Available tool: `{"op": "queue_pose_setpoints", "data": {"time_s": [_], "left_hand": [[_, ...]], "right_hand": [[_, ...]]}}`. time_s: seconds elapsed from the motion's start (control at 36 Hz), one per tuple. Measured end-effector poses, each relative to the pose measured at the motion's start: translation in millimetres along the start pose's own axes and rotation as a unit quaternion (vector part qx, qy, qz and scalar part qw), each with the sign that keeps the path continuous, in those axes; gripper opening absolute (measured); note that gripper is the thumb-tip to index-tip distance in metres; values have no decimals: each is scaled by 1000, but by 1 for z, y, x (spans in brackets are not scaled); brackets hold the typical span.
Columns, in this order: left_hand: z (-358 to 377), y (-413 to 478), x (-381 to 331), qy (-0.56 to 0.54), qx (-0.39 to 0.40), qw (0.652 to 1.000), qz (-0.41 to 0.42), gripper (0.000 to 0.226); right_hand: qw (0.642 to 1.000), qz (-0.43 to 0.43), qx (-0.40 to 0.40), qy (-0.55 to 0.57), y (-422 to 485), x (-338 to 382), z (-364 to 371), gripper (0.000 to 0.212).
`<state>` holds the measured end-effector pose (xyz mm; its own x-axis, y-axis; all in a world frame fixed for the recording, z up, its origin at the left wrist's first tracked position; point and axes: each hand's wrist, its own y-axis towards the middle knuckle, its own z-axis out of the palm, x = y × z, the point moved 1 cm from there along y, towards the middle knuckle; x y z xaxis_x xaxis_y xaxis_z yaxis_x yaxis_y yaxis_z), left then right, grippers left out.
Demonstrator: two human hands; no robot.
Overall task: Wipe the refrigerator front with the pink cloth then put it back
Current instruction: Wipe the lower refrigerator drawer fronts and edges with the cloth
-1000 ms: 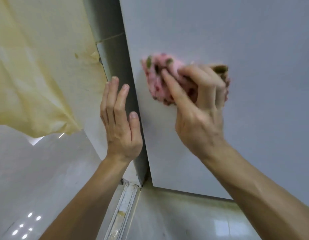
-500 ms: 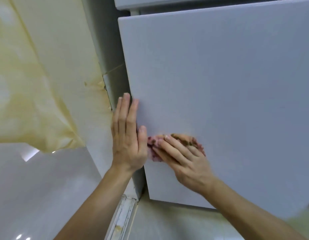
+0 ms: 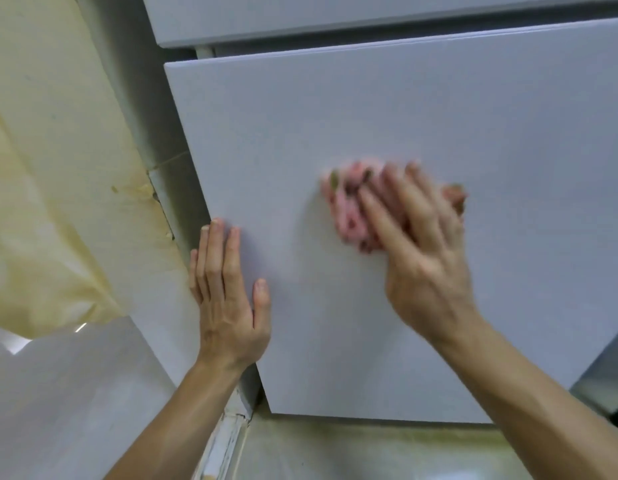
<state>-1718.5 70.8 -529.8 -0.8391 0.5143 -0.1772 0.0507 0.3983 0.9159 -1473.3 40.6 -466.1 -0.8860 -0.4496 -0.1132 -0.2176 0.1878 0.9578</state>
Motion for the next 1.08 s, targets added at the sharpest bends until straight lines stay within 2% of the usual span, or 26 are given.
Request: {"op": "queue_pose_setpoints", "data": {"time_s": [0.08,0.17,0.22,0.28,0.36,0.42,0.47,0.53,0.67,0.75,0.83,0.94,1.08], "left_hand": [[1,2,-4,-5,-9,1000,8,65],[2,3,-6,-12,-16,1000,15,63],[2,3,-6,-16,-17,1000,13,62],[2,2,-5,-15,-15,1000,11,62],[1,-1,-5,-11,-12,1000,12,62],[1,-4,-6,-11,-6,1000,18,62],[3,-8,-7,-5,4,1000,28,64],[6,-11,-10,11,13,999,41,65],[15,-14,-22,30,34,997,66,70],[20,-13,-30,35,41,996,77,71],[25,-11,-38,27,35,996,81,70],[30,-6,-51,22,17,996,85,64],[37,-4,-62,18,4,996,88,62]], "right_hand": [[995,83,-40,36,24,4,-1,63],[996,71,-17,43,-5,24,15,64],[998,-4,47,32,-51,30,28,68],[982,-92,161,18,-107,29,36,74],[915,-213,343,2,-186,17,33,76],[883,-243,402,-10,-215,7,26,66],[873,-225,433,-4,-225,1,21,52],[871,-196,450,-1,-223,0,17,56],[912,-158,374,51,-191,-4,9,60],[956,-132,254,59,-134,-13,2,60],[991,-66,110,35,-66,-28,-10,66],[1000,19,11,21,-2,-53,-28,55],[997,63,-21,26,-13,-41,-23,58]]}}
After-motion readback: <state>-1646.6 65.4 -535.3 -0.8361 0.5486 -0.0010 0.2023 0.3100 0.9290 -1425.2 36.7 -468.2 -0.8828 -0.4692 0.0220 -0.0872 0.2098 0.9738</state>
